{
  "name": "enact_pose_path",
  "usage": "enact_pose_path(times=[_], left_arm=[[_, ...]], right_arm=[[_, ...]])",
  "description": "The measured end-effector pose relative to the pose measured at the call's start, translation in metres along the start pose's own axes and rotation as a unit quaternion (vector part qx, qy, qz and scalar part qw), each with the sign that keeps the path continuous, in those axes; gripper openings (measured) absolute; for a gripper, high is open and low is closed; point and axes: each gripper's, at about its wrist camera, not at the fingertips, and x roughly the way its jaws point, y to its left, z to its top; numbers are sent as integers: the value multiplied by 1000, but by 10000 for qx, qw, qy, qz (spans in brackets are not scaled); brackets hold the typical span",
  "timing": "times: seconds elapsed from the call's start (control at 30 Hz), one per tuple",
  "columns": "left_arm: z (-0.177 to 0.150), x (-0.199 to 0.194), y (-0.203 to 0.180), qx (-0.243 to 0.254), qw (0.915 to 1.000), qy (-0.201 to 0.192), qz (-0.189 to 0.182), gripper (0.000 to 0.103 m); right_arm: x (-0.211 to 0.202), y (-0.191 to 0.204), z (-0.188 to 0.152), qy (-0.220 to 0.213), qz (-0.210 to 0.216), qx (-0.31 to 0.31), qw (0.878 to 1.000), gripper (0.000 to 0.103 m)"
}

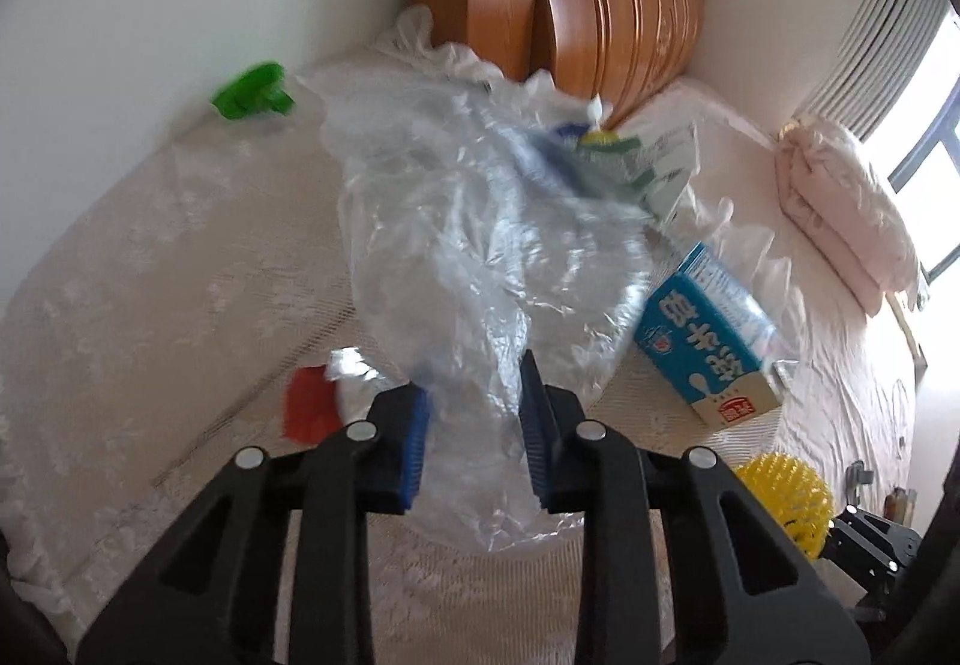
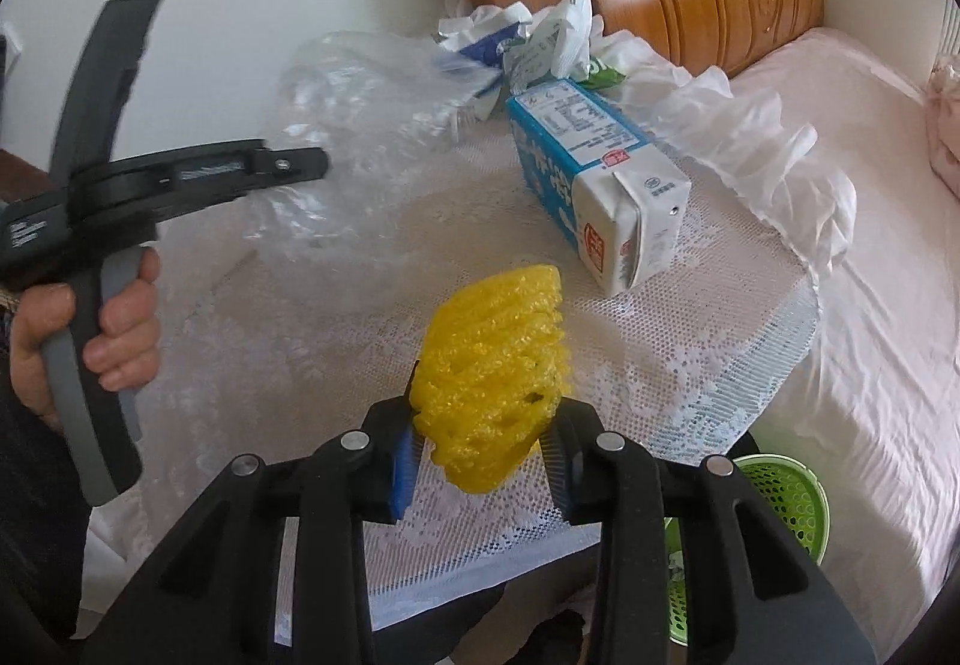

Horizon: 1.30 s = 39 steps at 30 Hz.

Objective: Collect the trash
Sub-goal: 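Grasp the yellow mesh net with the right tool while the left tool grasps the clear plastic bag, then drop the mesh net and plastic bag into the green wastebasket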

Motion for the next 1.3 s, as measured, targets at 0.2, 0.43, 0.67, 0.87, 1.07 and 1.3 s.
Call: enact_pose_path(times=[0.2, 0.43, 0.67, 0.87, 1.07, 1.3], left_arm=[[-17, -57, 7, -144, 9992, -367, 65, 27], [-57, -98, -5, -137, 9989, -445, 104, 27], [-99, -109, -50, 220, 9993, -287, -39, 27], [-118, -107, -93, 568, 9978, -181, -296, 27], [-126, -95, -142, 1055, 9924, 58, -630, 27], [-141, -49, -221, 1741, 9760, 633, -1142, 27]], right_arm=[[-23, -7, -6, -214, 101, 27, 9997, 36], [-35, -16, -20, -235, 190, 29, 9995, 36], [-49, -37, -45, -174, 210, 58, 9996, 35], [-67, -69, -63, -253, 79, 292, 9992, 35], [-87, -106, -81, -422, -200, 557, 9974, 35], [-116, -164, -120, -469, -811, 1083, 9897, 36]])
